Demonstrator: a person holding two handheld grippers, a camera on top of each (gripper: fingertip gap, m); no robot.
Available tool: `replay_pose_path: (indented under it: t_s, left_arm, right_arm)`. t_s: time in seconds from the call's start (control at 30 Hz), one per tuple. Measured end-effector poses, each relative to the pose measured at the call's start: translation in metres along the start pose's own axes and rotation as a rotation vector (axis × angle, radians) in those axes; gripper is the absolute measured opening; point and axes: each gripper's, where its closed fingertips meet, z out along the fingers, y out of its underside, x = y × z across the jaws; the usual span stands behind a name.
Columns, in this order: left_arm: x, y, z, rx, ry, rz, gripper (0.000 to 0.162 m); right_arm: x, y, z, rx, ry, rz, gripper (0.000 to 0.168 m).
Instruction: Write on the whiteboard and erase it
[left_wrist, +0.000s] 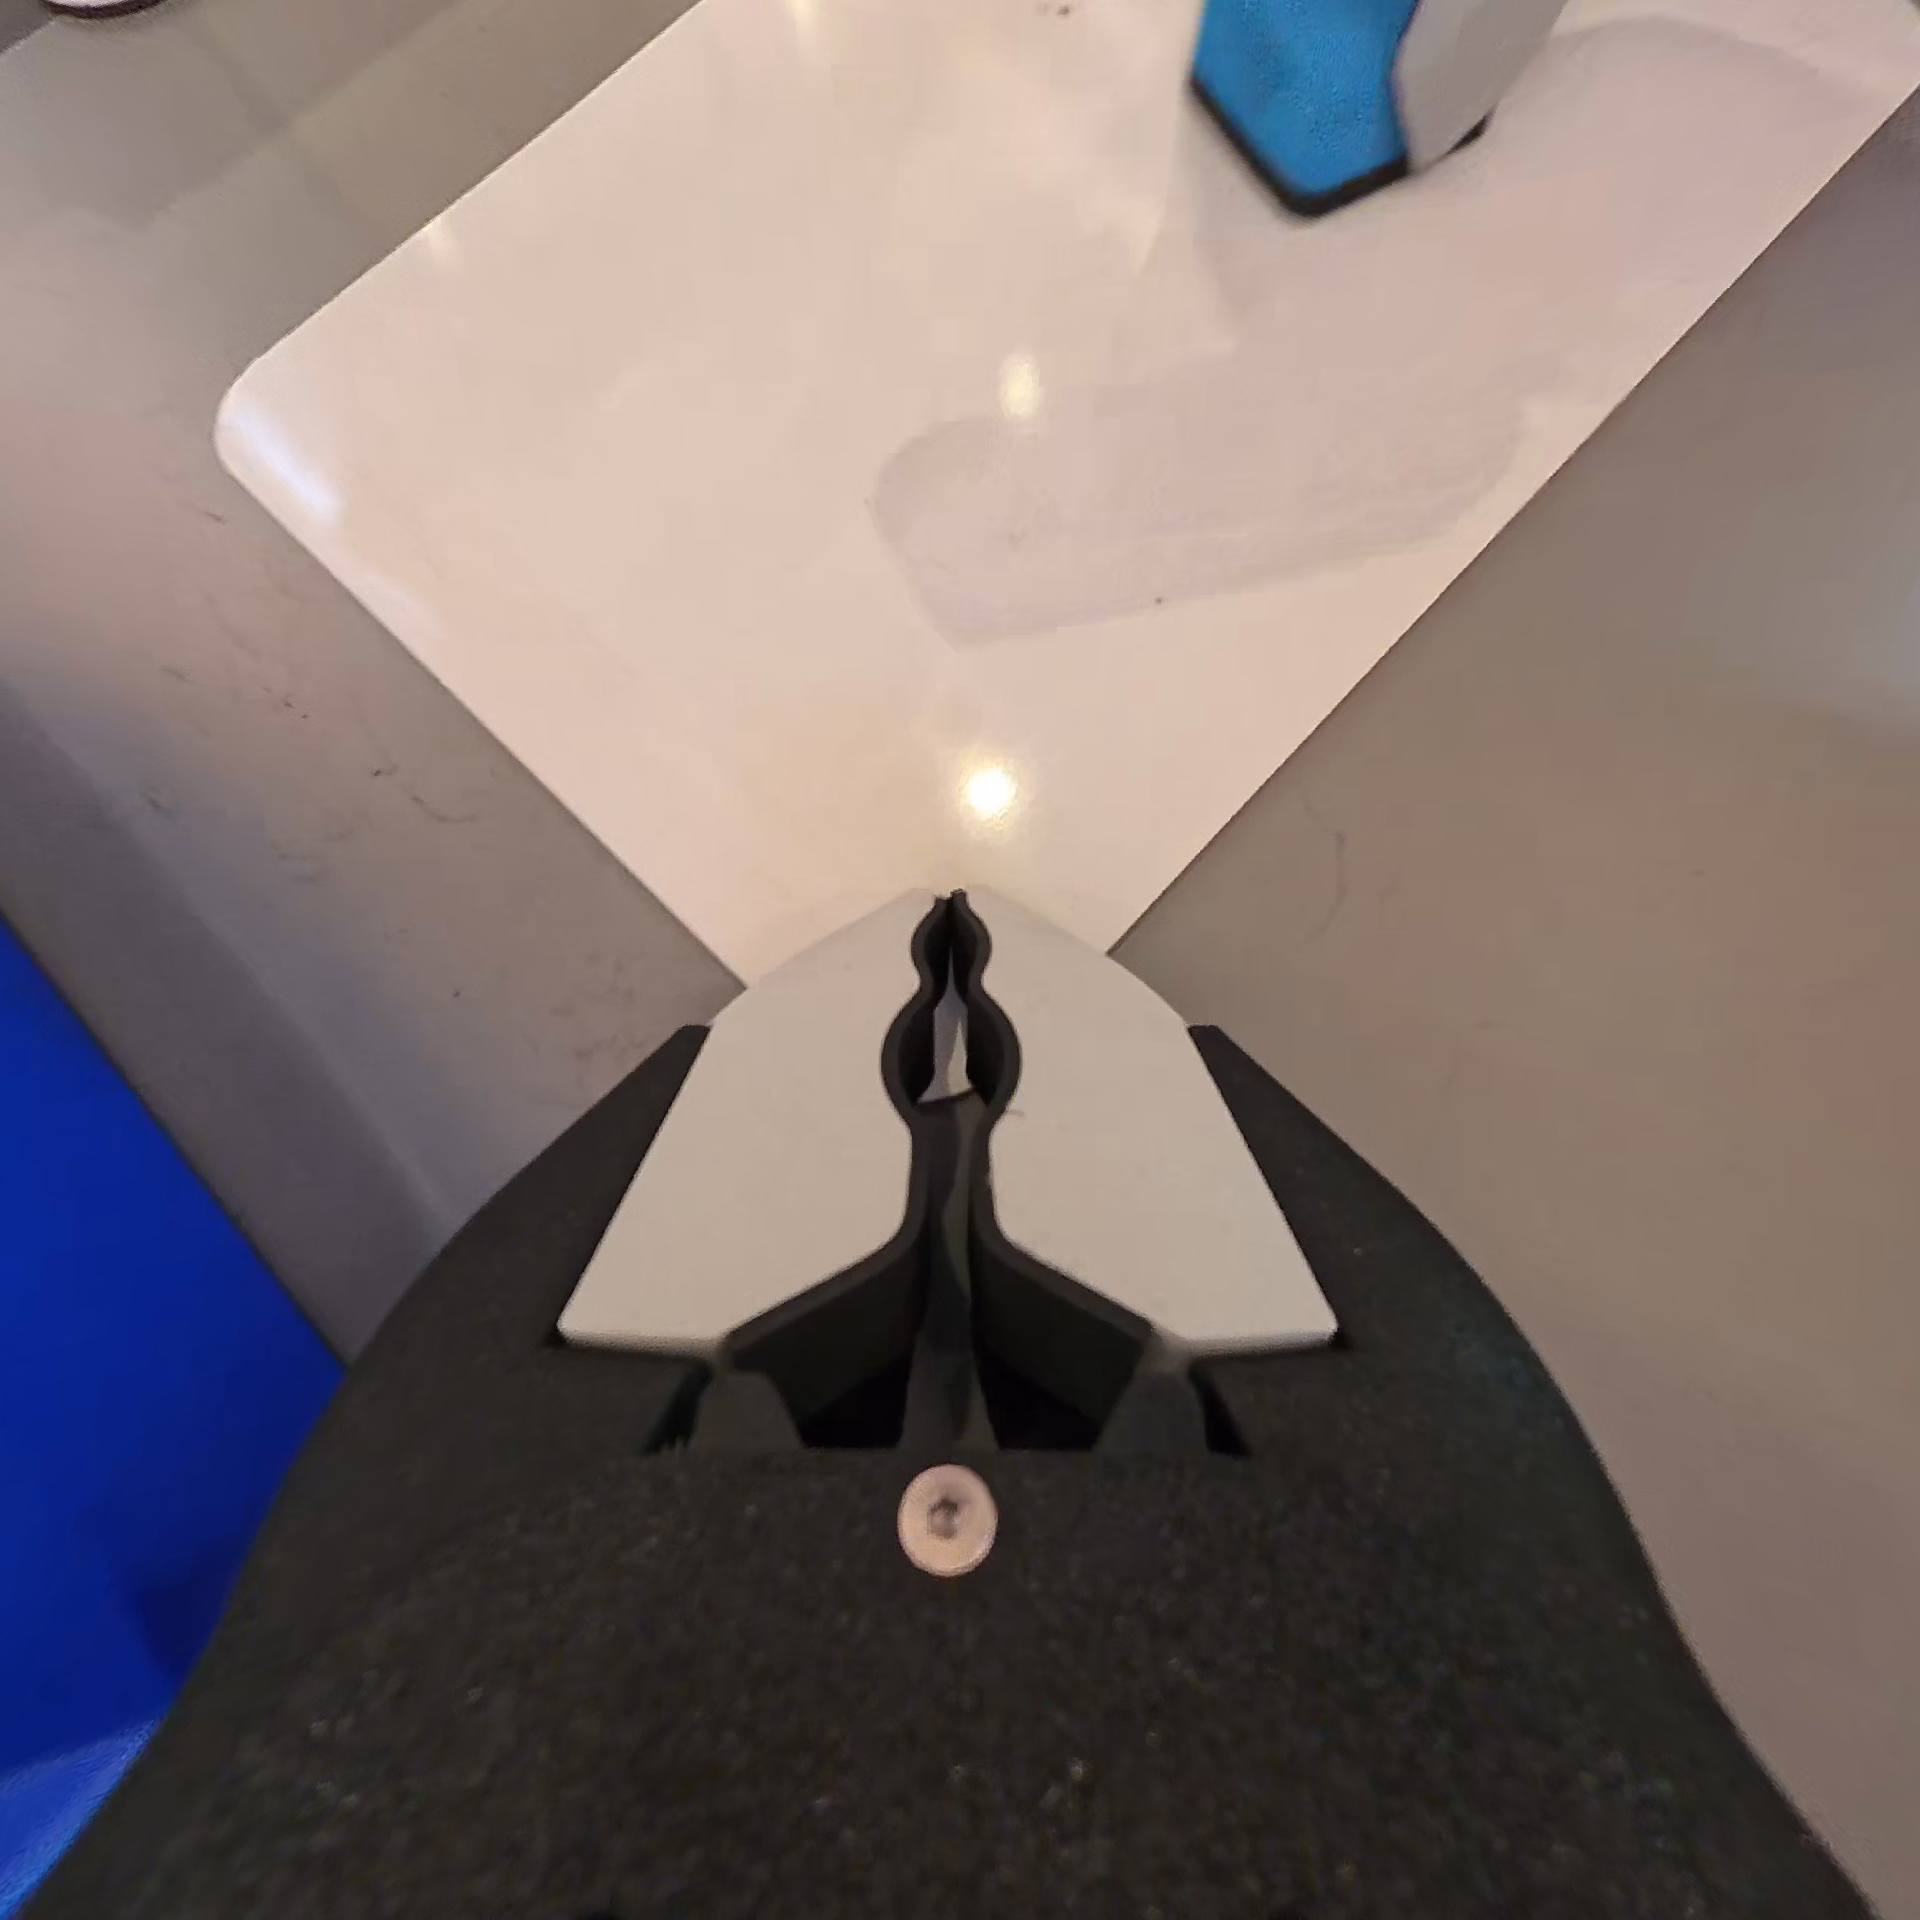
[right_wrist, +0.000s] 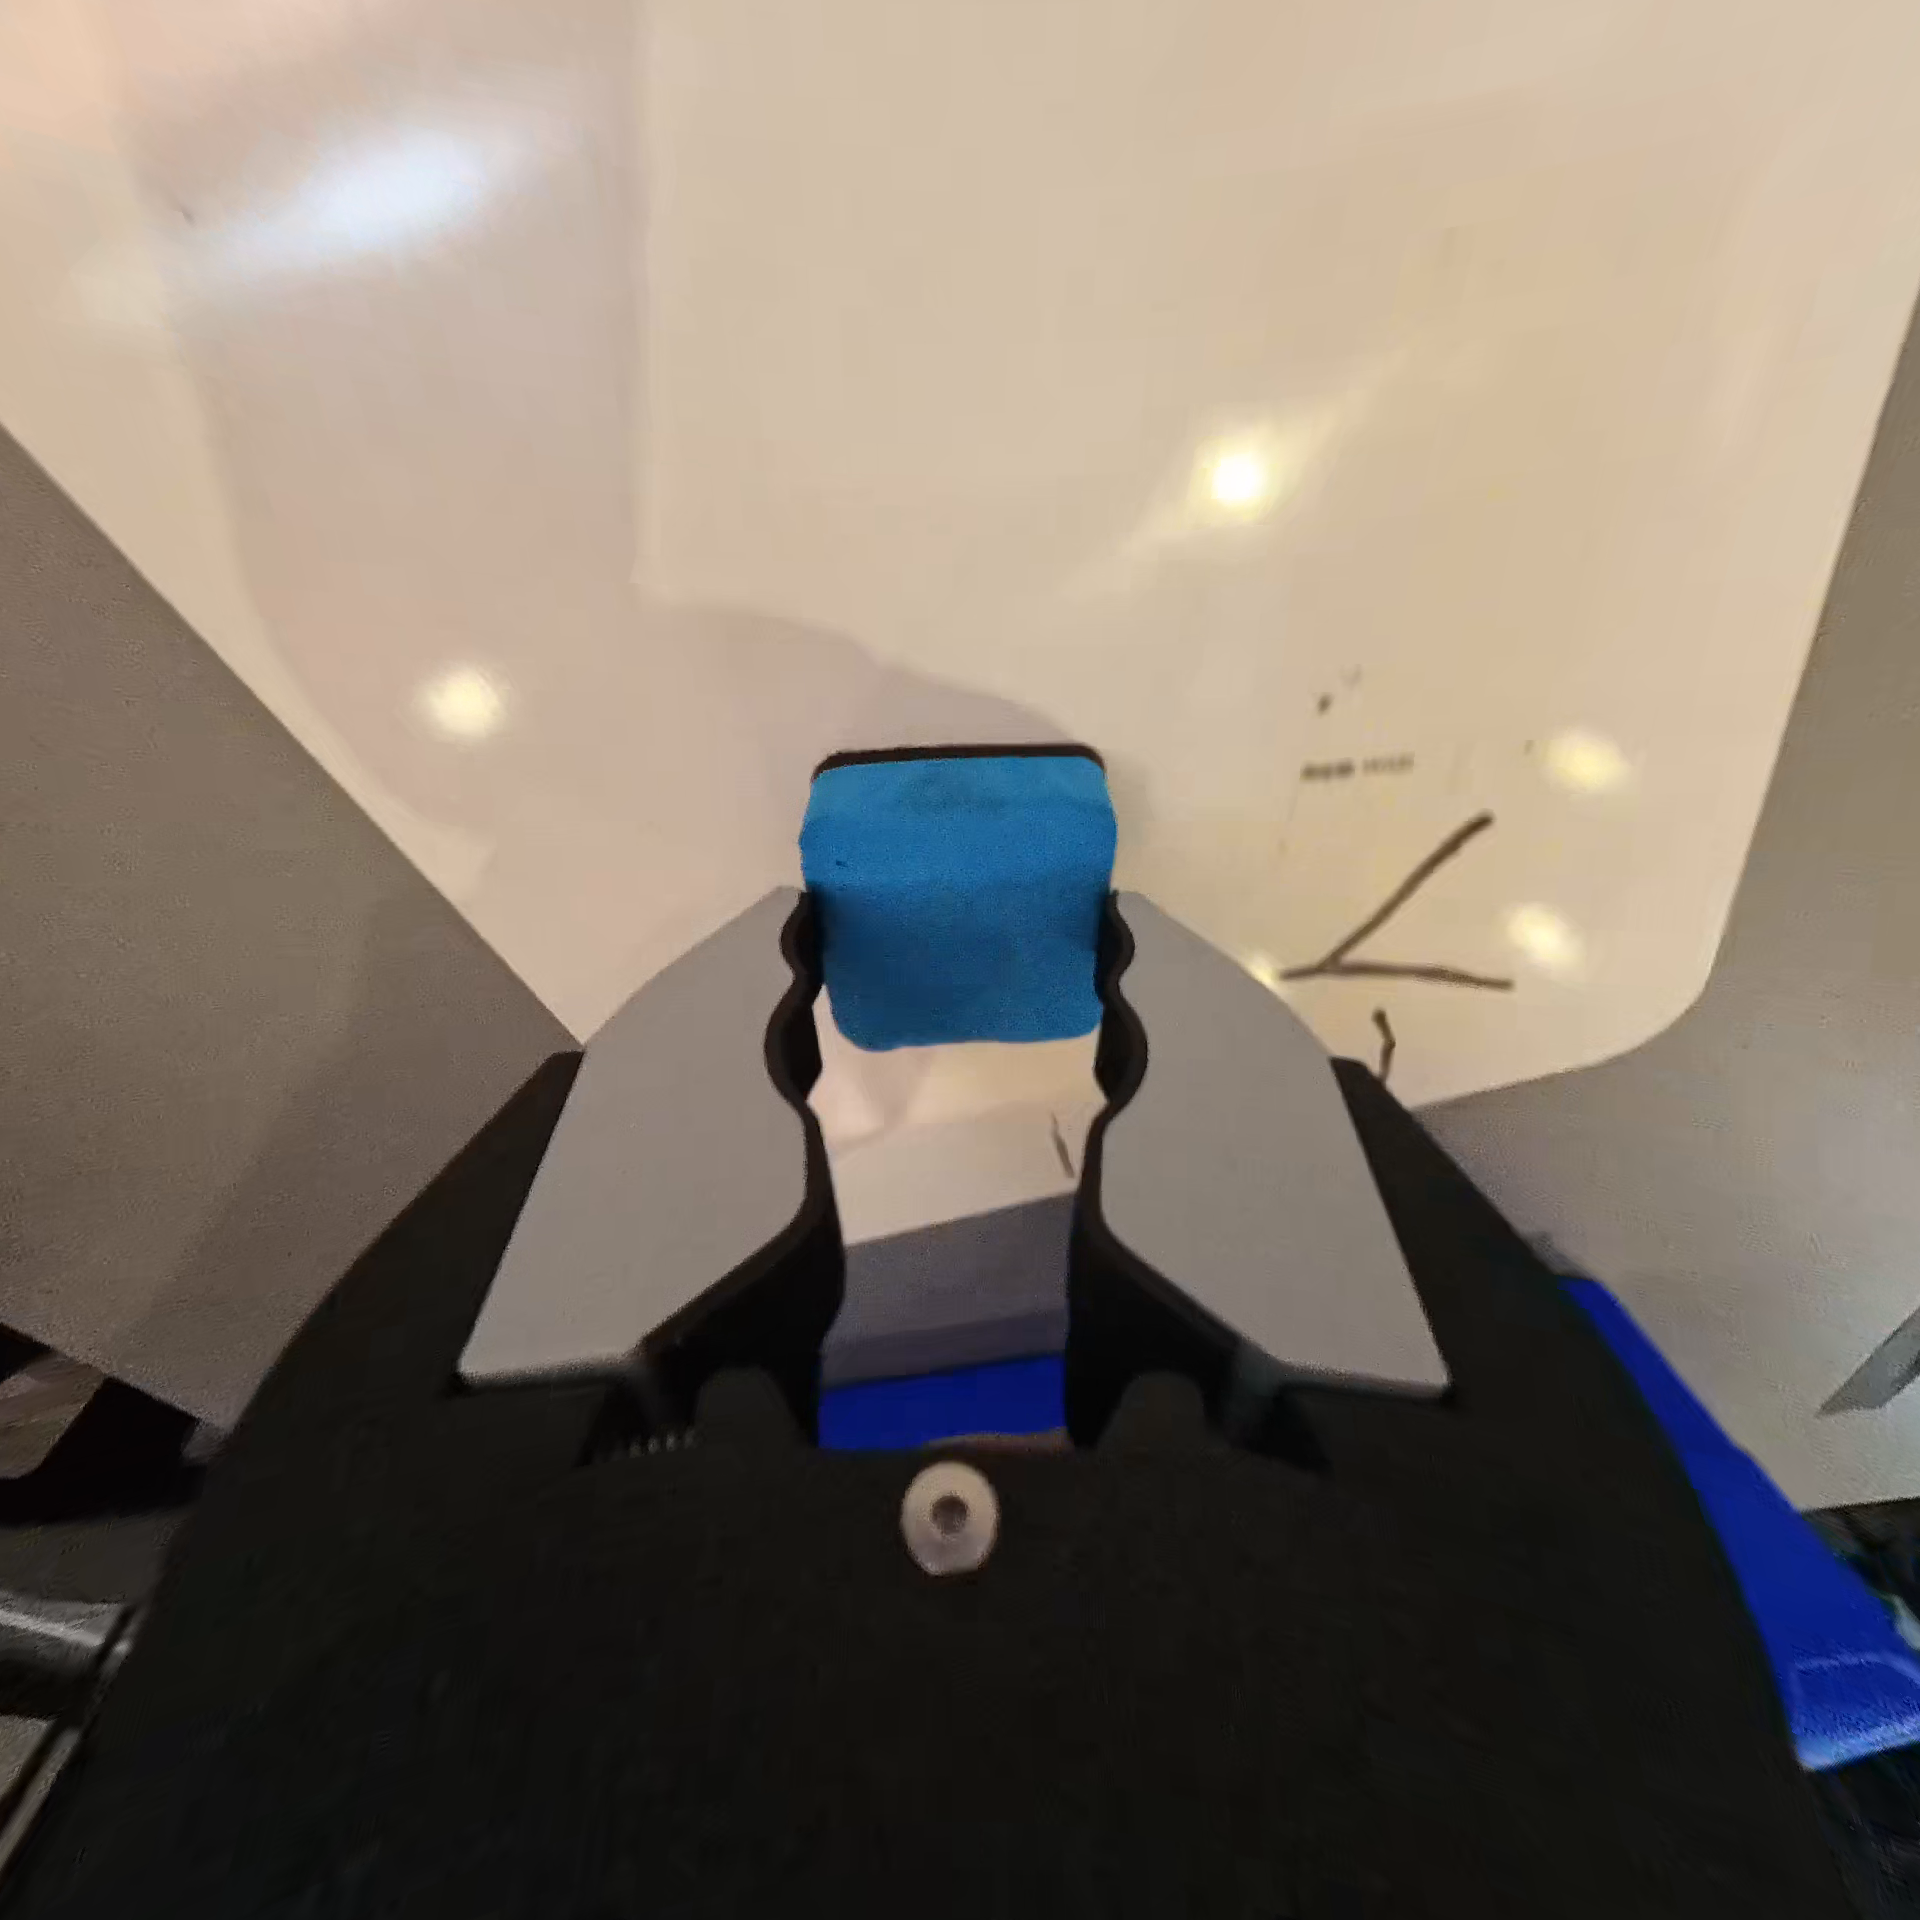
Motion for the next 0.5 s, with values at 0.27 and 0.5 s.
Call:
replay_pose_path:
  t_s: [0.27,0.5]
  left_arm:
    - [0.0,0.0,-0.001,0.003,0.011,-0.009,0.0]
    - [0.0,0.0,0.0,-0.001,0.007,-0.003,0.0]
  right_arm:
    - [0.019,0.078,0.01,-0.071,-0.033,0.137,0.051]
    - [0.001,0.025,0.006,-0.066,-0.012,0.031,0.05]
